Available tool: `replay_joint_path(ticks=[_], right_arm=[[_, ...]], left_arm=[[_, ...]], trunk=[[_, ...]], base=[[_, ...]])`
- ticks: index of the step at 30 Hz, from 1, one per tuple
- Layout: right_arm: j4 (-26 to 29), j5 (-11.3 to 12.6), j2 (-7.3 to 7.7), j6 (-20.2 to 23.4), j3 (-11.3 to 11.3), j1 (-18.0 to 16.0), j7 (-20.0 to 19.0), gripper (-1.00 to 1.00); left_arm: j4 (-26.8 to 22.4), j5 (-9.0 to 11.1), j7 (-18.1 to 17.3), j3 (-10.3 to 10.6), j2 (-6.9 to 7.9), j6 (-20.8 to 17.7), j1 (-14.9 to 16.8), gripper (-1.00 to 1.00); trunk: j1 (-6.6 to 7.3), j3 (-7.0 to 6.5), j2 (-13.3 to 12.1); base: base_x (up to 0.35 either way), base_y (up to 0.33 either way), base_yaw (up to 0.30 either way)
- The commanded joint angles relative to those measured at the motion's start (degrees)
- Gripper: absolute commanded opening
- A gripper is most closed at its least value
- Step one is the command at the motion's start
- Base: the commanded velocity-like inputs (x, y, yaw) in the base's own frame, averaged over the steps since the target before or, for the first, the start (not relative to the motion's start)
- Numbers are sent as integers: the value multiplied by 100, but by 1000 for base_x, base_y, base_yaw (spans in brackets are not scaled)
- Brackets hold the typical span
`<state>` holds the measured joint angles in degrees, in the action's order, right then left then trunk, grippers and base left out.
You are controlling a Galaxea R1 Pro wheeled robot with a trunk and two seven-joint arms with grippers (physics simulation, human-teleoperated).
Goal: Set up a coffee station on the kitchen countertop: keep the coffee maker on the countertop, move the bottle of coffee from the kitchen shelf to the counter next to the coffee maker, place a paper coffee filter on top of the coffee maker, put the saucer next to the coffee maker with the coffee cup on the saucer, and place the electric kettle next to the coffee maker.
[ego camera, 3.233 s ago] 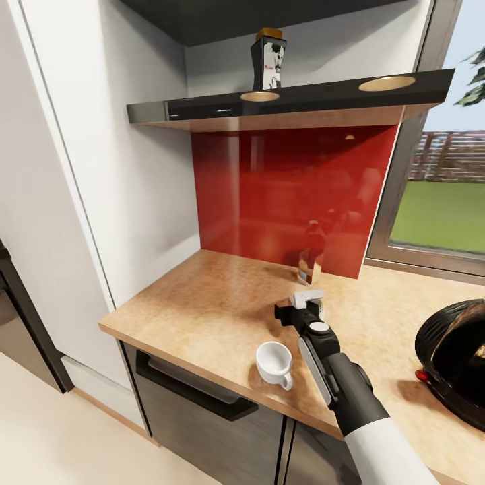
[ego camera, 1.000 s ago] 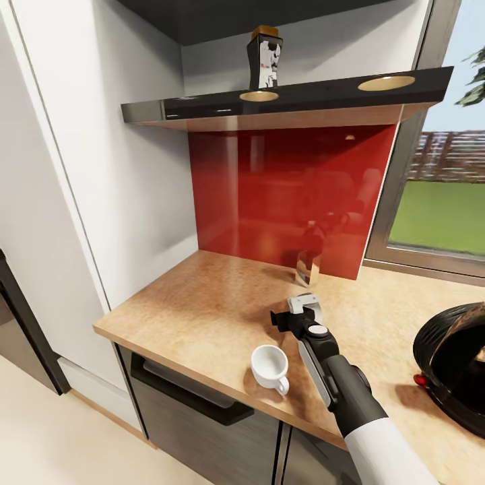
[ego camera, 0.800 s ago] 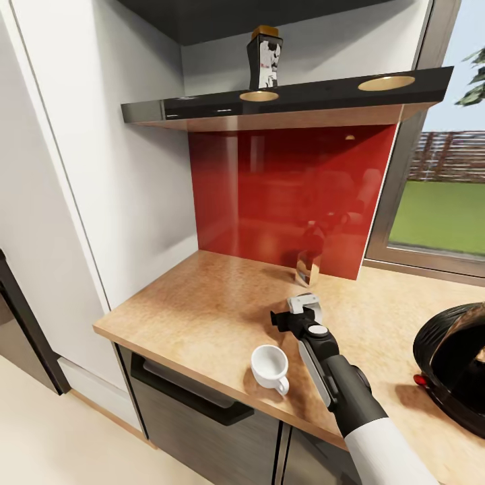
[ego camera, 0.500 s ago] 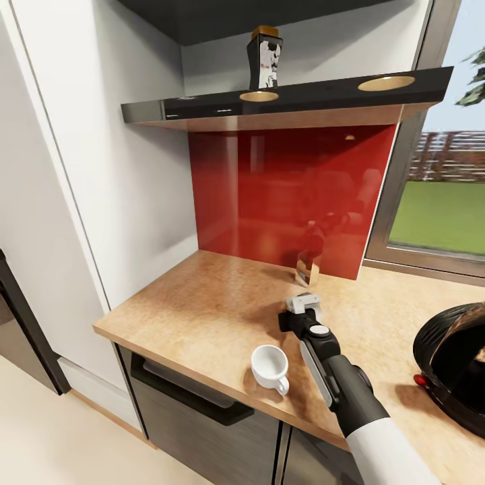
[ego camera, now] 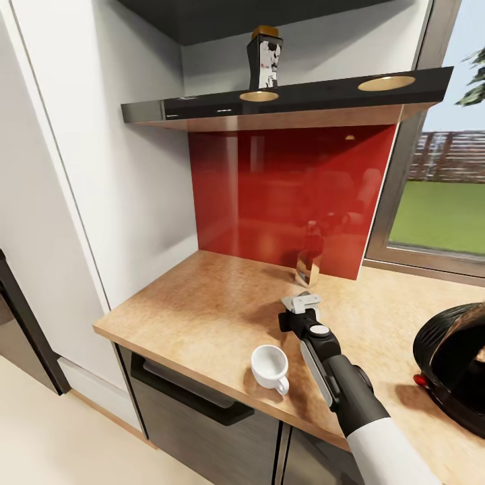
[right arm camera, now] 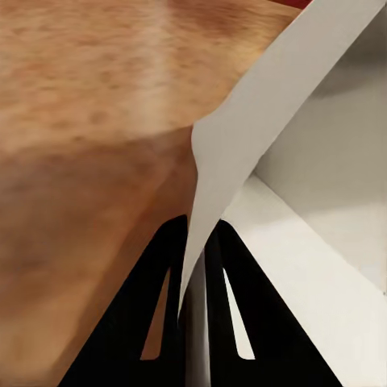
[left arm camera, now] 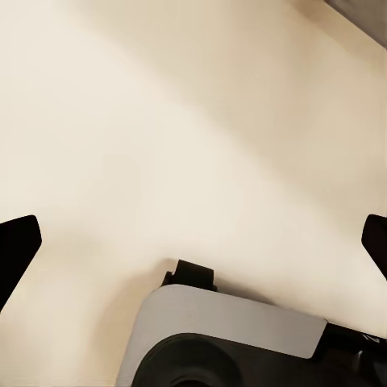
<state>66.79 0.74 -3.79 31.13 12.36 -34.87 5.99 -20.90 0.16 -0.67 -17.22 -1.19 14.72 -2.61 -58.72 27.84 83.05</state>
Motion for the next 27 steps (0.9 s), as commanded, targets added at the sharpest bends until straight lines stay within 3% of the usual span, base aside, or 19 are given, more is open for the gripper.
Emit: replay_joint_path(ticks=[1, 16, 27], right_arm=[[0, 75, 1, 24, 12, -2, 43, -100], [0, 75, 1, 24, 12, -2, 43, -100], [0, 75, 1, 24, 12, -2, 43, -100]], left_arm=[[-11, 1, -5, -18, -4, 5, -2, 100], [-11, 1, -10, -18, -4, 5, -2, 100], [-11, 1, -8, -18, -4, 5, -2, 100]], trunk=[[0, 6, 3], [0, 6, 3], [219, -174, -399]], base=[[0, 0, 0], [0, 0, 0], [0, 0, 0]])
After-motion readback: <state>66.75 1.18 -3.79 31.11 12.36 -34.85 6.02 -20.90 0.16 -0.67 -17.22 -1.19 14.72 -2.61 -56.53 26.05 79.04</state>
